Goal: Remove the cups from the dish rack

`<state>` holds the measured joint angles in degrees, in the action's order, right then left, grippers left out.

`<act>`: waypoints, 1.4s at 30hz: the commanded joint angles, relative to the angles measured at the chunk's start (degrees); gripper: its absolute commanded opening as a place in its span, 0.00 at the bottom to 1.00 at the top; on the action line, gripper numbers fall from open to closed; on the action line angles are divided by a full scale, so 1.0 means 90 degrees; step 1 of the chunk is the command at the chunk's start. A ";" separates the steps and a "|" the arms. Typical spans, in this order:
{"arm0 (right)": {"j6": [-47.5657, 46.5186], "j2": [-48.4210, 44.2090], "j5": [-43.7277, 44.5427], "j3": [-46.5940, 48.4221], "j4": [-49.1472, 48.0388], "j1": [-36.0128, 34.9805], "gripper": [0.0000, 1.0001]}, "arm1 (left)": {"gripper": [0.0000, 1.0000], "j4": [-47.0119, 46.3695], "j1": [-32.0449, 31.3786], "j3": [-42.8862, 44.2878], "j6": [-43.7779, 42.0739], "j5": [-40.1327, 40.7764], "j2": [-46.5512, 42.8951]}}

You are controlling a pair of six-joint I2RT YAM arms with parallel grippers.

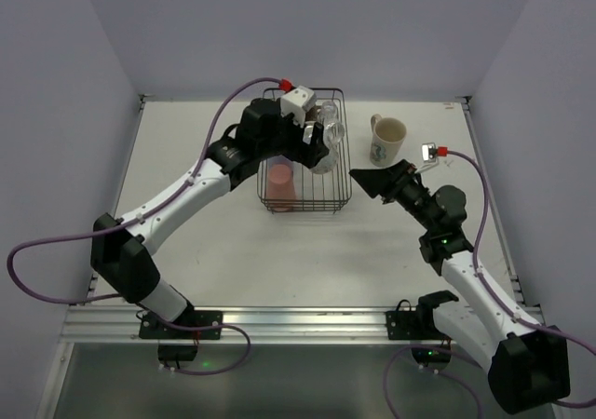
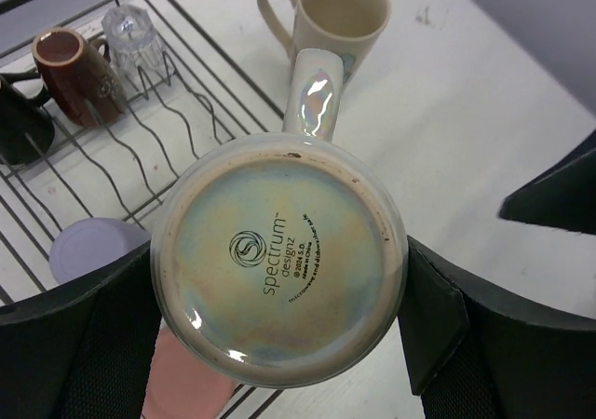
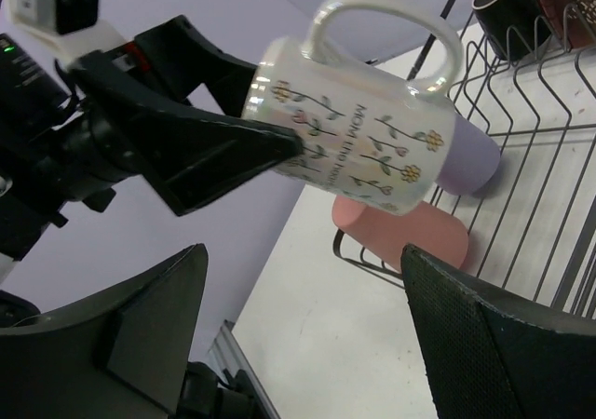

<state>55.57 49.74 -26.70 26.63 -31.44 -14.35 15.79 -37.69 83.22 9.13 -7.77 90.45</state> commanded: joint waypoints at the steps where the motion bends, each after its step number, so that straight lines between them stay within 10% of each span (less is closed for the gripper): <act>1: 0.0310 0.0157 0.0105 -0.0127 -0.1066 -0.0027 0.86 | 0.00 -0.1627 0.0047 -0.0047 0.0976 -0.0386 -0.0919; 30: 0.0612 0.1153 -0.1262 0.0283 -0.3837 -0.0242 0.78 | 0.00 -0.4546 0.0018 -0.1814 0.4697 -0.1968 -0.1867; 36: 0.1149 0.1320 -0.1253 0.0312 -0.4728 -0.0281 0.65 | 0.00 -0.5212 -0.0118 -0.2430 0.5226 -0.1881 -0.2091; 42: 0.1393 0.1281 -0.0969 0.0234 -0.5061 -0.0408 0.19 | 0.10 -0.5407 -0.0343 -0.2713 0.5265 -0.1705 -0.2150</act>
<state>68.53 61.49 -37.17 26.89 -70.26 -17.45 -22.06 -39.09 58.37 54.39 -22.28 74.50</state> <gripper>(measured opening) 0.265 0.894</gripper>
